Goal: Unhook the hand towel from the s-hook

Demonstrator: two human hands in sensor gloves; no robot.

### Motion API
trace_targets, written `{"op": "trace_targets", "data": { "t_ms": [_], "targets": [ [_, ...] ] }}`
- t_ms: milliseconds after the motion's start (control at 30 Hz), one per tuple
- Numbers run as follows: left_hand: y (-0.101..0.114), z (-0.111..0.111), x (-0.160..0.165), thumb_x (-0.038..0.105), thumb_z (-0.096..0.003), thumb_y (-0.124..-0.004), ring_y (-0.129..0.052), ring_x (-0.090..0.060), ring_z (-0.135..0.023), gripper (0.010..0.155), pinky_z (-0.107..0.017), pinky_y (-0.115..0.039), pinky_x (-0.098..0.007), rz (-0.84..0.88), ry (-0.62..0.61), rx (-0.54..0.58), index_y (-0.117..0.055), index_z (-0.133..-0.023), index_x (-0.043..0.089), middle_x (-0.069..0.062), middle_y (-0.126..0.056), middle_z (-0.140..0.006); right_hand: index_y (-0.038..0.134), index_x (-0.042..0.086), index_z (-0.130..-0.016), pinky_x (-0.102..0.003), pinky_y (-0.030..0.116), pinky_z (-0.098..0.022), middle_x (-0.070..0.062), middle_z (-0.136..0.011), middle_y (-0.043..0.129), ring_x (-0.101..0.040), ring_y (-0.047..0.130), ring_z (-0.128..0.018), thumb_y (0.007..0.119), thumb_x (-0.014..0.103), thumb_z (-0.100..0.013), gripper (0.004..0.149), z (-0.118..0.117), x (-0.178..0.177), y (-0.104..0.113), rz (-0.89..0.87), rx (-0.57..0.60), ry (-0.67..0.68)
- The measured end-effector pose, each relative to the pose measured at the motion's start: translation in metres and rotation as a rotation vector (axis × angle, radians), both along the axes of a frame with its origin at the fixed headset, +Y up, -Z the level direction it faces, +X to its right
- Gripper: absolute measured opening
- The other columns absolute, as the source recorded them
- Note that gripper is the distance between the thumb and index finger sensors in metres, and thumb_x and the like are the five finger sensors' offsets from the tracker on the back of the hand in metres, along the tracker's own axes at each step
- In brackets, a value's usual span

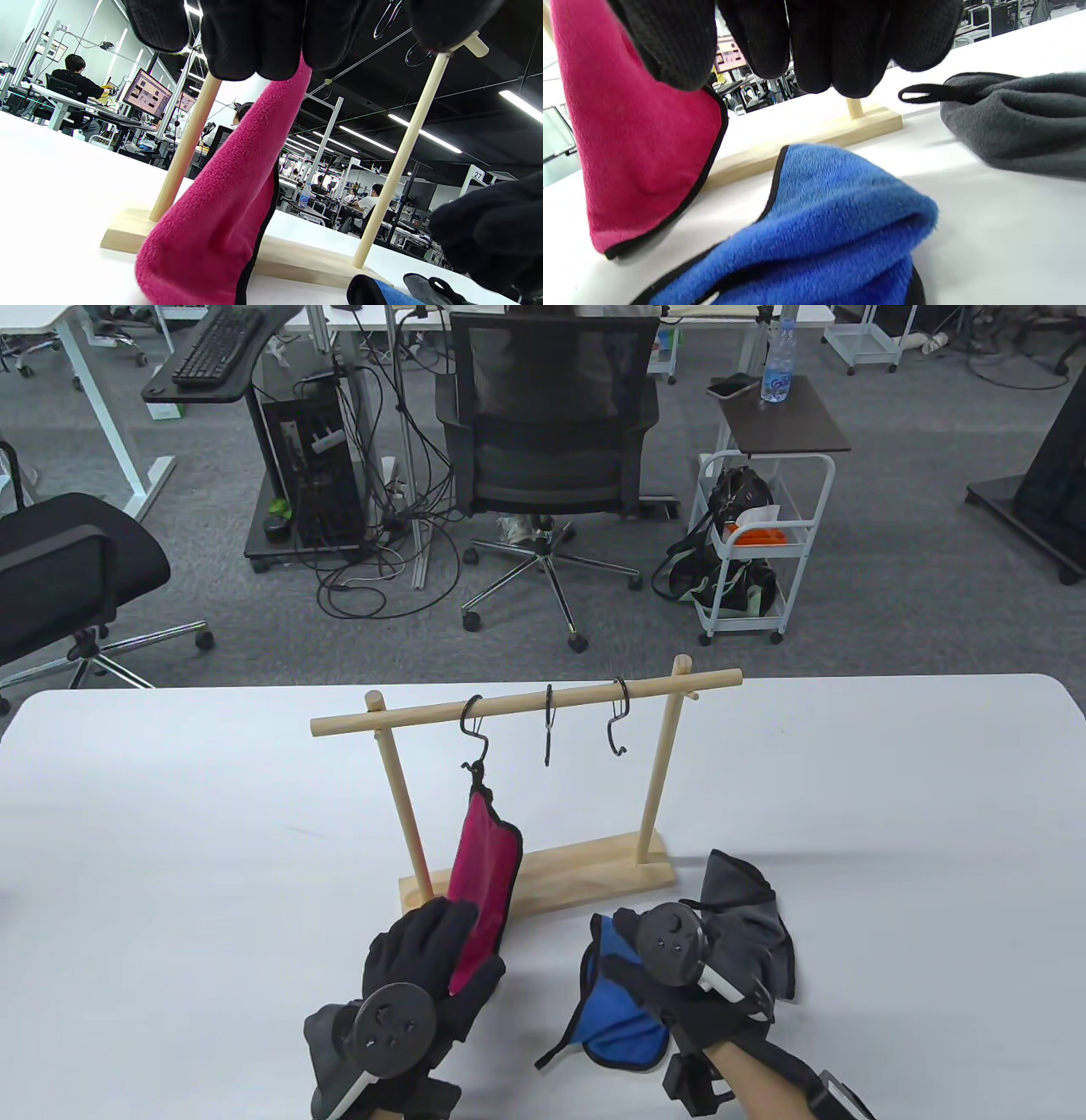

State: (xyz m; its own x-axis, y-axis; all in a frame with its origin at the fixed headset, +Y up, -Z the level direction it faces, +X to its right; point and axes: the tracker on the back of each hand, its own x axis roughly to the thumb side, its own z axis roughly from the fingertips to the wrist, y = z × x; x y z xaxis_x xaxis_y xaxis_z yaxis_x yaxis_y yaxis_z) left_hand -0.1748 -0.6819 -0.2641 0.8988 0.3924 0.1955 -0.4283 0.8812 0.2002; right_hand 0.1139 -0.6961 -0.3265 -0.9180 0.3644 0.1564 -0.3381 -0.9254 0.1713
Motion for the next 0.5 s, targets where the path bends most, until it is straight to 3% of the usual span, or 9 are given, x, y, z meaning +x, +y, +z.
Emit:
{"op": "trace_targets", "data": {
  "t_ms": [500],
  "targets": [
    [-0.001, 0.000, 0.002, 0.066, -0.0567, -0.063, -0.070, -0.040, -0.110, 0.068, -0.080, -0.057, -0.065, -0.013, -0.007, -0.013, -0.061, -0.114, 0.030, -0.008, -0.066, -0.120, 0.060, 0.017, -0.113, -0.061, 0.060, -0.073, -0.024, -0.112, 0.065, -0.045, 0.074, -0.095, 0.076, 0.049, -0.061, 0.063, 0.009, 0.036, 0.018, -0.189, 0.107, -0.124]
  ]
}}
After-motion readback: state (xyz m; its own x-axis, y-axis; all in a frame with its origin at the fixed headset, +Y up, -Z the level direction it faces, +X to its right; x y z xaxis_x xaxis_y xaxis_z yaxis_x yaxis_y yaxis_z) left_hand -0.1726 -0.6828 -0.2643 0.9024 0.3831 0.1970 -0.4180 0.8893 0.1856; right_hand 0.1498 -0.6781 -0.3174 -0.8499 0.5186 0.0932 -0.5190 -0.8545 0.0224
